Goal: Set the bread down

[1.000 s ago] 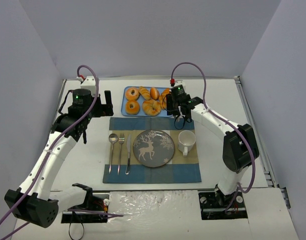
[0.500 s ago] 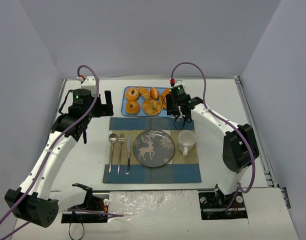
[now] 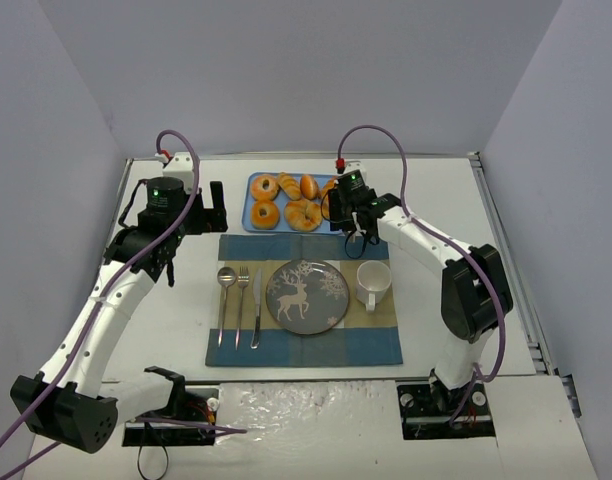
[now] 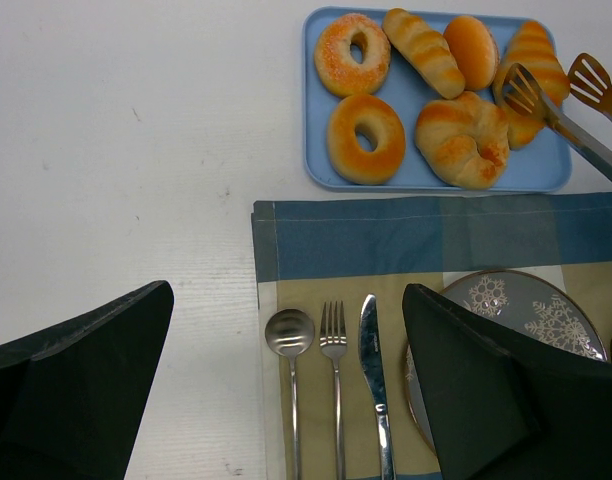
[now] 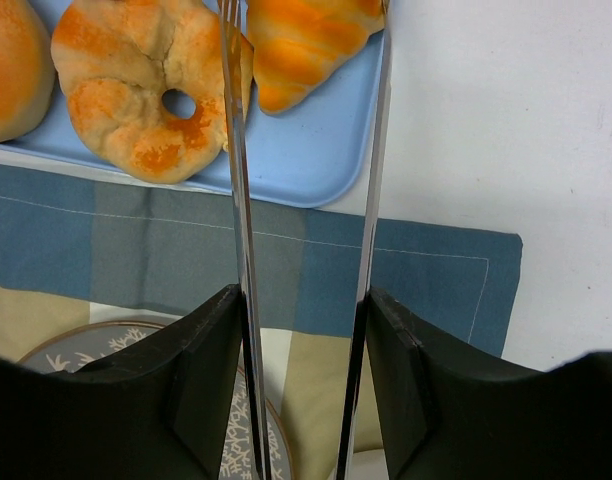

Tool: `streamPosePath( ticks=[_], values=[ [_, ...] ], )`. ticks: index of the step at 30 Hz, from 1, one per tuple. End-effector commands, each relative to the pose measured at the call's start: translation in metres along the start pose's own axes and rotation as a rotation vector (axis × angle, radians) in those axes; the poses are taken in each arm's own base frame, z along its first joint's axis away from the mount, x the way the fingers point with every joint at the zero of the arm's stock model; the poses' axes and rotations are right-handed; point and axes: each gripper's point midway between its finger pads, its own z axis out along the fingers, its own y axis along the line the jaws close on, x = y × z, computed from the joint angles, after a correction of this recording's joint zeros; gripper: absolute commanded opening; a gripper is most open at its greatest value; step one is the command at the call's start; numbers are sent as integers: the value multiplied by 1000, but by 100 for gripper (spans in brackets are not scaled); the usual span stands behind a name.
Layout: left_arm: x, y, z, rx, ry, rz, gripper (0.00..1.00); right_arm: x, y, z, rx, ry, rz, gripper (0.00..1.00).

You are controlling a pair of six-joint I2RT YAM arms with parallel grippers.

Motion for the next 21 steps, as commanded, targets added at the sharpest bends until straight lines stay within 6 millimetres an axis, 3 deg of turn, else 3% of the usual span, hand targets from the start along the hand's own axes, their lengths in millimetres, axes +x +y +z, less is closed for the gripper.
streamPosePath(
  ticks=[1, 21],
  values=[
    [-35, -1, -10, 7, -101, 3, 97, -38, 11, -10, -28, -106, 20, 47],
    [-33, -1, -8, 7, -94, 4, 97, -25, 2, 12, 36, -68, 0, 48]
  ],
)
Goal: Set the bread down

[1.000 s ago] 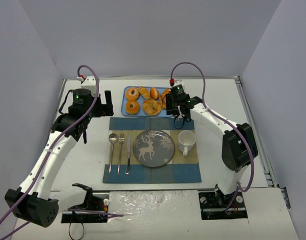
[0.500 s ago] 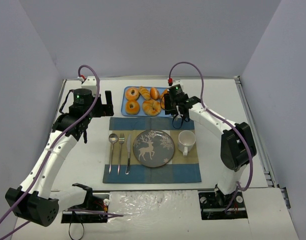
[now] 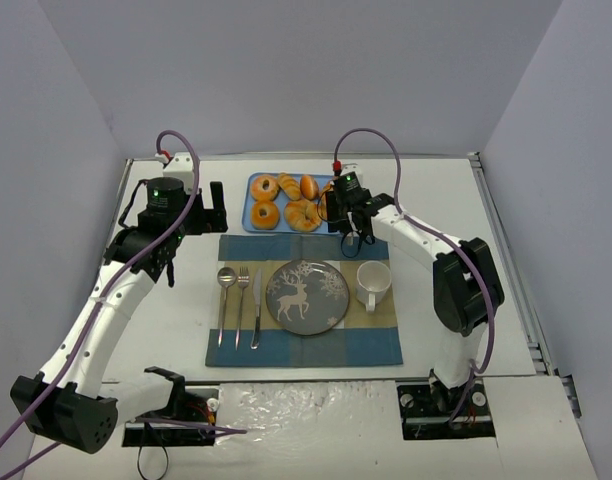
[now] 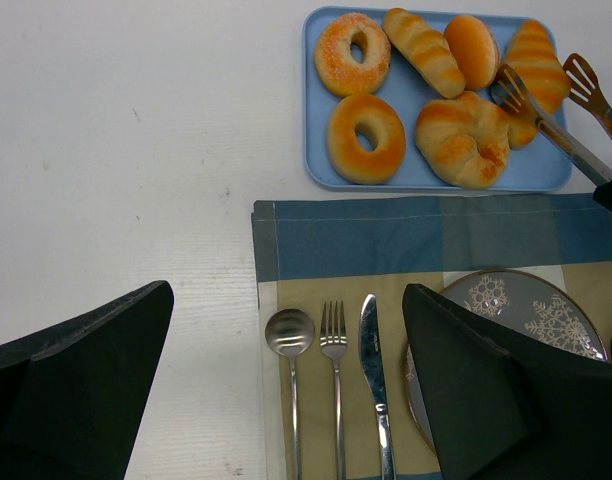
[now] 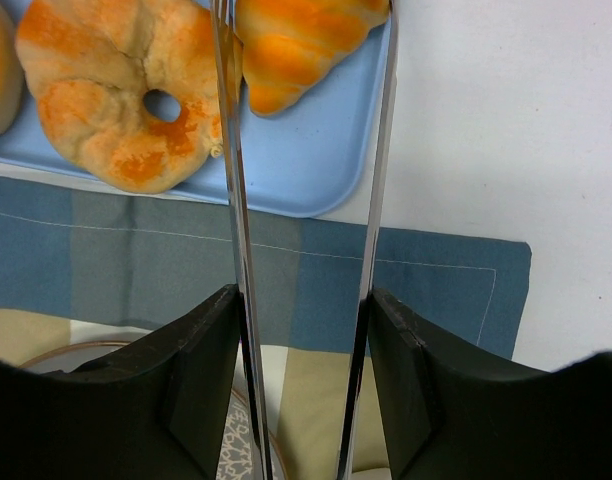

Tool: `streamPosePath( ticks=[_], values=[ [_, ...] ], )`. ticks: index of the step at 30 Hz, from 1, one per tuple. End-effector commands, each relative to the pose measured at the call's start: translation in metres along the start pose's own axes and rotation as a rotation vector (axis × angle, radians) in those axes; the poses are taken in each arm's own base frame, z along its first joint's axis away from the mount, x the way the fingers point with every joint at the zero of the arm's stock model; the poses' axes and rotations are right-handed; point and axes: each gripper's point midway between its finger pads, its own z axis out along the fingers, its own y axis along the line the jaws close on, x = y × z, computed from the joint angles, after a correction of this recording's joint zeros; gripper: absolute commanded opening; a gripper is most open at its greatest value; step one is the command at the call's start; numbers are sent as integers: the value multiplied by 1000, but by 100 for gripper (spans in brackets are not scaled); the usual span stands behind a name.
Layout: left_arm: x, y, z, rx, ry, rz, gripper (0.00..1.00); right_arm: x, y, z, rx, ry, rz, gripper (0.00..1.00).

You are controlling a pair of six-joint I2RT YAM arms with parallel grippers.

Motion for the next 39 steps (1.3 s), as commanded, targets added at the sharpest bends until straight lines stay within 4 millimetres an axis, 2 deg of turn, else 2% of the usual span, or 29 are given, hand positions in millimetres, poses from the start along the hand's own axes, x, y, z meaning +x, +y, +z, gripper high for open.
streamPosePath(
  ticks=[1, 5, 10, 12, 17, 29, 36, 39],
  values=[
    [-33, -1, -8, 7, -94, 4, 97, -33, 2, -8, 13, -99, 13, 48],
    [-33, -1, -8, 6, -94, 4, 97, -32, 0, -7, 13, -95, 15, 44],
    [-32, -1, -8, 5, -92, 4, 97, -35, 0, -11, 7, -103, 18, 24],
    [-33, 0, -8, 4, -94, 4, 97, -37, -1, -16, 7, -114, 23, 11],
    [-33, 0, -8, 4, -93, 4, 97, -46, -5, -30, 15, -149, 37, 1],
    [-33, 0, -9, 4, -95, 5, 97, -76, -23, -81, 60, -279, 88, 0],
    [-34, 0, -9, 3, -96, 5, 97, -71, 4, -113, -121, -271, 72, 0],
    [-34, 0, -10, 2, -98, 6, 97, -55, 19, -124, -213, -238, 52, 0]
  ],
)
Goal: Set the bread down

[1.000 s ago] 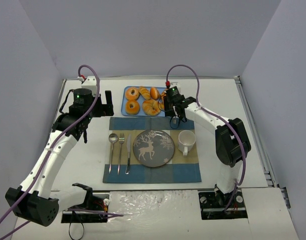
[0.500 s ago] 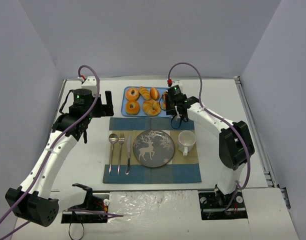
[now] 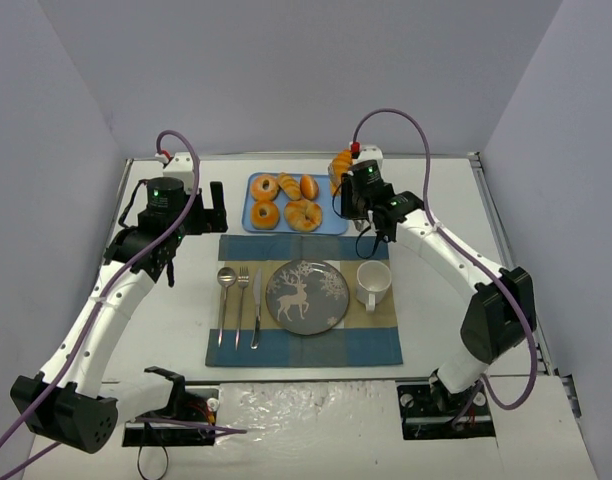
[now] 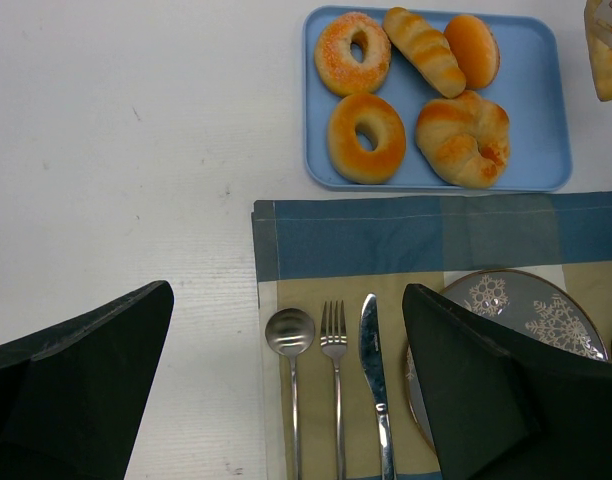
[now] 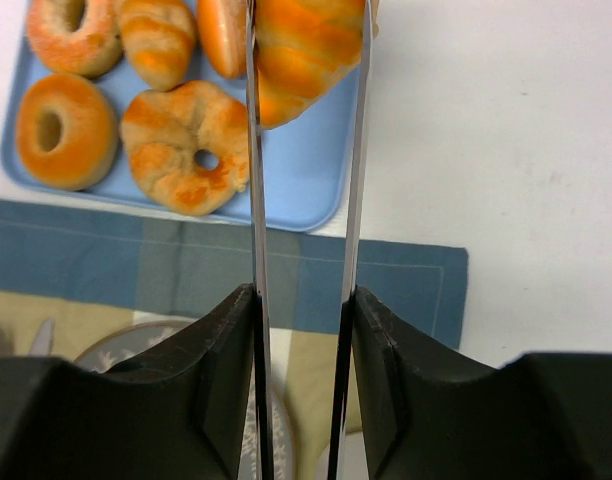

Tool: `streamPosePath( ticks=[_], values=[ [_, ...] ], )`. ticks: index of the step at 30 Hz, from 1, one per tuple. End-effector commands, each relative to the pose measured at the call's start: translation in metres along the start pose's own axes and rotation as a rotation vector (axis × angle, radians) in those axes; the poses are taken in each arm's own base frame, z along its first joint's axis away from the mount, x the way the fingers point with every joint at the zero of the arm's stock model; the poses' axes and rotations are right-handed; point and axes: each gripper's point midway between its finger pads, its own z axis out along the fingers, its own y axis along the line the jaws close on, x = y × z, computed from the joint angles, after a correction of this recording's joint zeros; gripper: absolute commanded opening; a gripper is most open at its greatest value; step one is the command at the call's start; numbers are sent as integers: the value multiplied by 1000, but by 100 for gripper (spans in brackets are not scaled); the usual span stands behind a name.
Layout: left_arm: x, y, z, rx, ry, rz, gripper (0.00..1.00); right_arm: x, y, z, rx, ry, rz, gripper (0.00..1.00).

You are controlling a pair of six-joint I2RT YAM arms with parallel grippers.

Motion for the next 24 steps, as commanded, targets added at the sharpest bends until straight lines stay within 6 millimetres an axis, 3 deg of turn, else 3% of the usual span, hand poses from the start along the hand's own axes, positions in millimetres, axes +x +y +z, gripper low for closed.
streamPosePath(
  ticks=[1, 10, 18, 24],
  values=[
    [-35, 0, -10, 3, -99, 6, 97, -7, 34, -41, -185, -41, 11, 0],
    [-36, -2, -12, 10, -103, 4, 97, 48, 74, -92, -398, 36, -27, 0],
    [-35, -1, -11, 8, -99, 5, 97, 94, 97, -114, -473, 105, -67, 0],
    [-34, -1, -10, 6, -95, 5, 97, 124, 103, -117, -464, 156, -106, 0]
  ],
)
